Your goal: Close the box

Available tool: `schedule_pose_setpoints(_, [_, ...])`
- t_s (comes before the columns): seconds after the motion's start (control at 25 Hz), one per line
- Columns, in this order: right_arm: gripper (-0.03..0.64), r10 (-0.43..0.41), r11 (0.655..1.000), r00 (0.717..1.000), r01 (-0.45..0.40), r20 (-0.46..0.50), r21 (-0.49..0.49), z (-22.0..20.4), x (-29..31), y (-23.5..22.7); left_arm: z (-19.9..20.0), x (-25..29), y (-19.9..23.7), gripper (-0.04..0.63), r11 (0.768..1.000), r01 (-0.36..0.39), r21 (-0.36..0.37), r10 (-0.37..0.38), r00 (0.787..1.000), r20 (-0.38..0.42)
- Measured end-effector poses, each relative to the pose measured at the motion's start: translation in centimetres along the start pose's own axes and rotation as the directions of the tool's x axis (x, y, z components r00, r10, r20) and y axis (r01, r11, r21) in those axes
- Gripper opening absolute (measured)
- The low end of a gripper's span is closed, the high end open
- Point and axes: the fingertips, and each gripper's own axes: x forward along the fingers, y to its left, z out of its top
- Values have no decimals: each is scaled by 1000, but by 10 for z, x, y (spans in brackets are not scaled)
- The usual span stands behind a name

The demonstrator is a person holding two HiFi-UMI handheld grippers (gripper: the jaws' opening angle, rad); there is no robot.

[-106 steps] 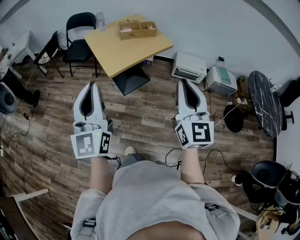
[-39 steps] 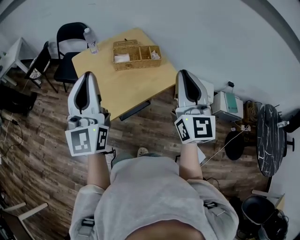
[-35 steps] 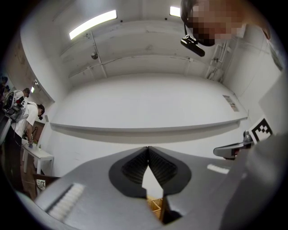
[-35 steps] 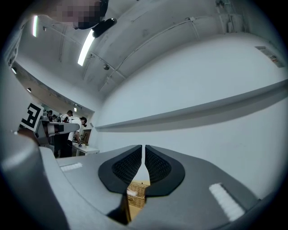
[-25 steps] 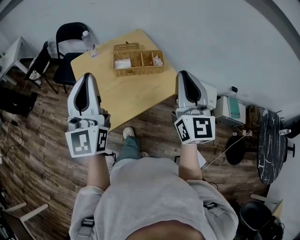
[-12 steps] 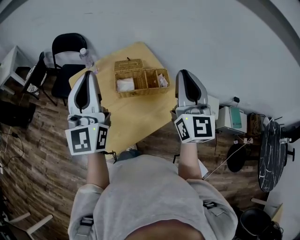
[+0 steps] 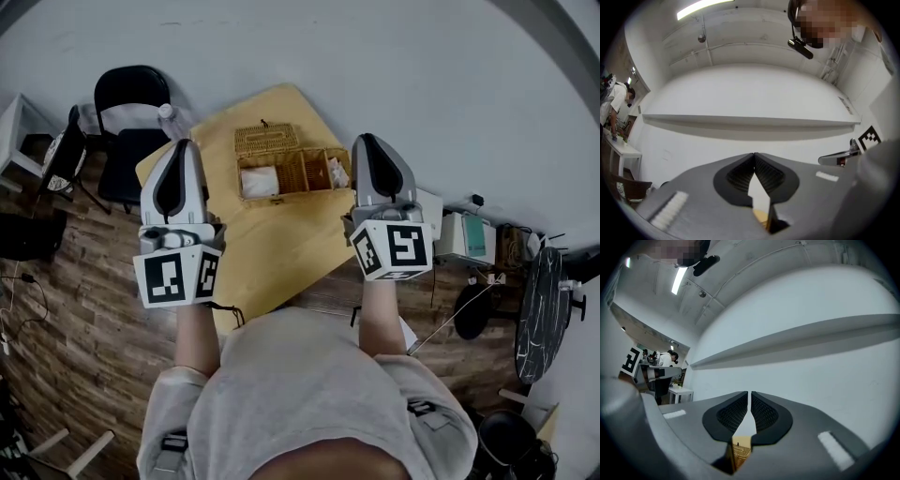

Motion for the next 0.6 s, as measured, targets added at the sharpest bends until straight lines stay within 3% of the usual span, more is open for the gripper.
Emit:
schedule_pose_setpoints(0.28, [25,60,997,976,-47,-210,68,-63,40,25,-42,12,28,58,999,2,-50,-5,997,-74])
schedule_pose_setpoints(0.6, [26,165,982,889,-109,-428,152,-127,70,35,-78,12,39,57,995,-15,-98,1,990,-142])
